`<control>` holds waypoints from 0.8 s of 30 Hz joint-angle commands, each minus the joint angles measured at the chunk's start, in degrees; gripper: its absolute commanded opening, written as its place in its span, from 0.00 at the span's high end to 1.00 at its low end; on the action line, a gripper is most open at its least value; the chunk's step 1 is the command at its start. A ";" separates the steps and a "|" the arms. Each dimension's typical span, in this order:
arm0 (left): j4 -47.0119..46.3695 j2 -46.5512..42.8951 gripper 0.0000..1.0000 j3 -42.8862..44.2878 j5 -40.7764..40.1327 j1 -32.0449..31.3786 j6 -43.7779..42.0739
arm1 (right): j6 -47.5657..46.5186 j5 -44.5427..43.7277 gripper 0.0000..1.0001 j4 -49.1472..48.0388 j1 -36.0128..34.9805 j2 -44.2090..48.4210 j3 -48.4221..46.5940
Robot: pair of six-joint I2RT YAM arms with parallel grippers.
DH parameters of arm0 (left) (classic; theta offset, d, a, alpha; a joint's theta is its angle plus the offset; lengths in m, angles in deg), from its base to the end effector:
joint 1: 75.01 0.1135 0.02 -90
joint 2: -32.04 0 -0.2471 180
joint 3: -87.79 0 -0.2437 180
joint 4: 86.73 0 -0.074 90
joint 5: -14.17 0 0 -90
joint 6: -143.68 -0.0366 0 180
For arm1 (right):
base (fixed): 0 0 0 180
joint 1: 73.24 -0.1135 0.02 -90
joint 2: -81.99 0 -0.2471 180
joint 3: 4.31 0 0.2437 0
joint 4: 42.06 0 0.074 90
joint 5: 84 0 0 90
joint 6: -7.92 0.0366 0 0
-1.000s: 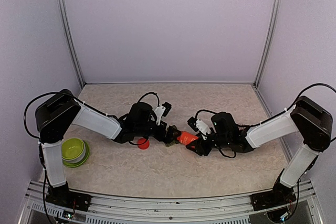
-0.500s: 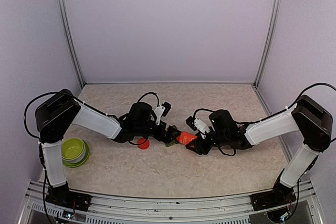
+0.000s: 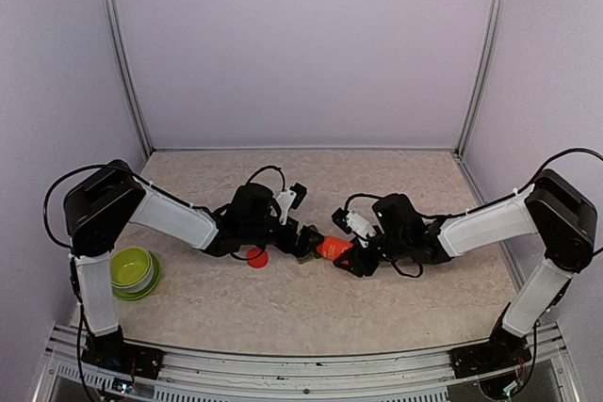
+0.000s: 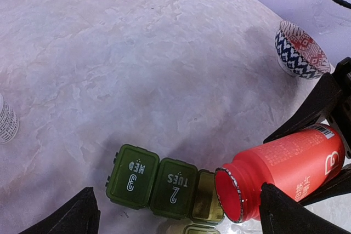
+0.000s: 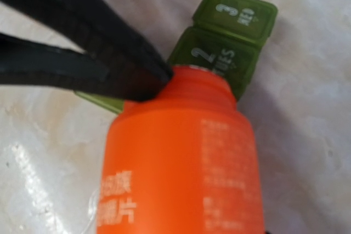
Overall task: Sort the pills into containers
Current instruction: Pour the pill into the compartment of the pill container.
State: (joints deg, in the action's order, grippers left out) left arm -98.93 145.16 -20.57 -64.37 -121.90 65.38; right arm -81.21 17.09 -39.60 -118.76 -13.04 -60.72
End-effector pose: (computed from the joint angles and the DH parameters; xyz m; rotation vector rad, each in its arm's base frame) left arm 0.2649 -0.2937 0.1256 0.7795 2.0351 -0.8139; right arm 0.2156 0.2296 0.1353 -0.9901 2.1375 0.6316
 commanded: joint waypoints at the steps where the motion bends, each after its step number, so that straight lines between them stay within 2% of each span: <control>1: 1.05 1.49 0.01 1.15 0.94 -0.39 -0.54 | -0.69 1.43 1.00 -2.83 0.11 2.10 -3.33; 24: 1.14 1.65 0.01 1.18 0.98 -0.39 -0.54 | -1.34 0.45 1.00 3.62 -0.25 0.67 -8.15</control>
State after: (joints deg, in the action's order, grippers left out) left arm -98.98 145.38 -20.35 -64.52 -121.79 65.40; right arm -81.52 16.35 -32.08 -118.76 -13.04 -64.85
